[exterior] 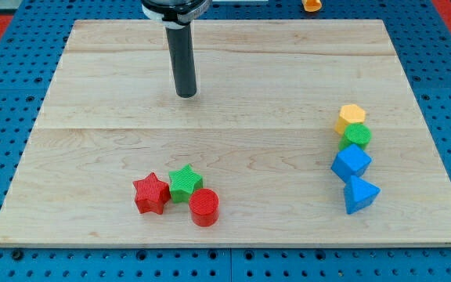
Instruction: Push the blue cube into the yellow hexagon
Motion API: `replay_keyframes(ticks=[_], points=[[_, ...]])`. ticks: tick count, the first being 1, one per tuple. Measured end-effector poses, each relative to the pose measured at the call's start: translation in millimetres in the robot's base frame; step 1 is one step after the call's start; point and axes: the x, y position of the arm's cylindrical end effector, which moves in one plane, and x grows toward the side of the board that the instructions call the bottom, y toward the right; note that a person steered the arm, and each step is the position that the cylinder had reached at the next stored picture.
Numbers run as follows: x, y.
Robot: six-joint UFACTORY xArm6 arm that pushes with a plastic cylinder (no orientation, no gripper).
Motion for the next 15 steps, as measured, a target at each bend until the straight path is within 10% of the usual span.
replay_keyframes(ticks=[12,15], points=[[-25,37],[-10,237]])
